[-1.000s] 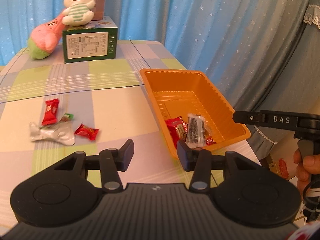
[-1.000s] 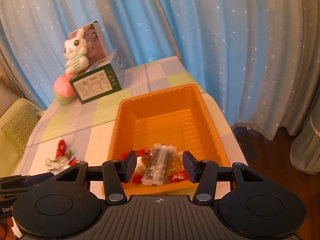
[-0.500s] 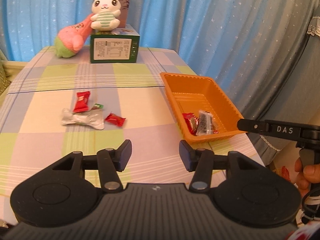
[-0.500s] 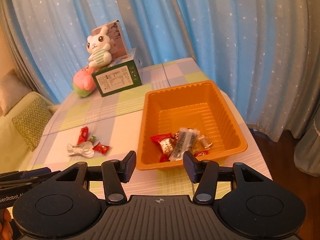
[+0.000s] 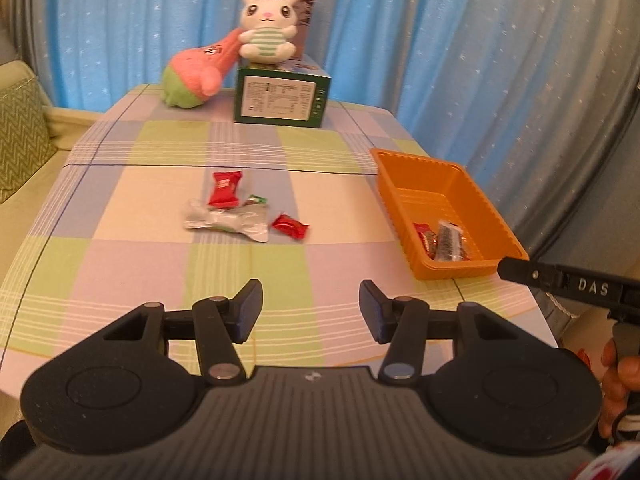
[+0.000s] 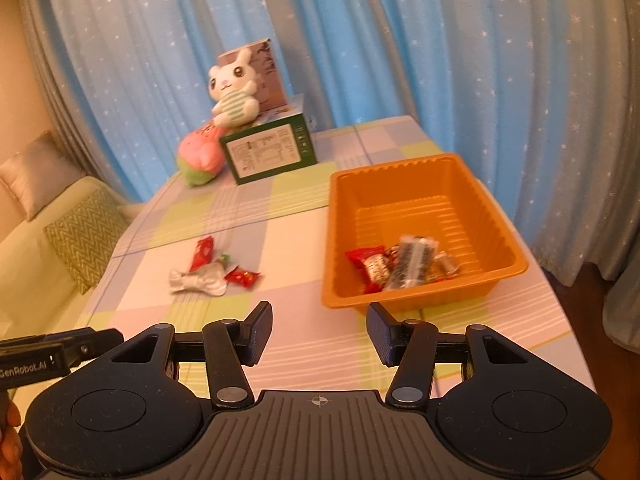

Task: Organize snacks
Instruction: 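Withdraw both tools from the tray, right tool still holding its red candy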

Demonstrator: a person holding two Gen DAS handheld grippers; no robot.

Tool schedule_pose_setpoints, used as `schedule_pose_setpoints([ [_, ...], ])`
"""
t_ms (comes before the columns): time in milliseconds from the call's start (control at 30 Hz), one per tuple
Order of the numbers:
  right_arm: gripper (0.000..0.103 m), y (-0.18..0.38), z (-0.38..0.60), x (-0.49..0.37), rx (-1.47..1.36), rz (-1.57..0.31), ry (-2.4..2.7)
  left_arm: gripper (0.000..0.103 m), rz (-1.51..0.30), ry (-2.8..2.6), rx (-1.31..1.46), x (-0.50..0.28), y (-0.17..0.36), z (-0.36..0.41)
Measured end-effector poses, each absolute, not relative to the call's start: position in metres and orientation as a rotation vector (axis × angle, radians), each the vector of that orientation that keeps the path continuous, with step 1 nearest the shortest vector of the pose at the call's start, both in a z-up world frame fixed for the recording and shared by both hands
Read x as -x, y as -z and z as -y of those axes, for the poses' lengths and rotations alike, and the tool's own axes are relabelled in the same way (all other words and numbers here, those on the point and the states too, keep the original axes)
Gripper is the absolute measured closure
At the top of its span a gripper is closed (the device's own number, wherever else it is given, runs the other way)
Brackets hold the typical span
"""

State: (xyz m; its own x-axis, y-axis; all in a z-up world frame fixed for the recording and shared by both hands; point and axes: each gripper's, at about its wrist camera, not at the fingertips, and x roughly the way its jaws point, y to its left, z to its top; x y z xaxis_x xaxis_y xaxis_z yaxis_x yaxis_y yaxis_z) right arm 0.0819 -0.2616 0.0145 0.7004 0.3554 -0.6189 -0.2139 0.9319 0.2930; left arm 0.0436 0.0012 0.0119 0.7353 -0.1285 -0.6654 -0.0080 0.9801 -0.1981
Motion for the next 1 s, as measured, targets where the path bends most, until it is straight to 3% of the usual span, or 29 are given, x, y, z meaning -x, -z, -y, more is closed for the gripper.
schedule_pose_setpoints([
  [1000,0.051,0.013,0.203,-0.101,-0.102,-0.767,-0.430,0.051,-0.794,0.071,0.118,-0.067,0.013,-0.050],
])
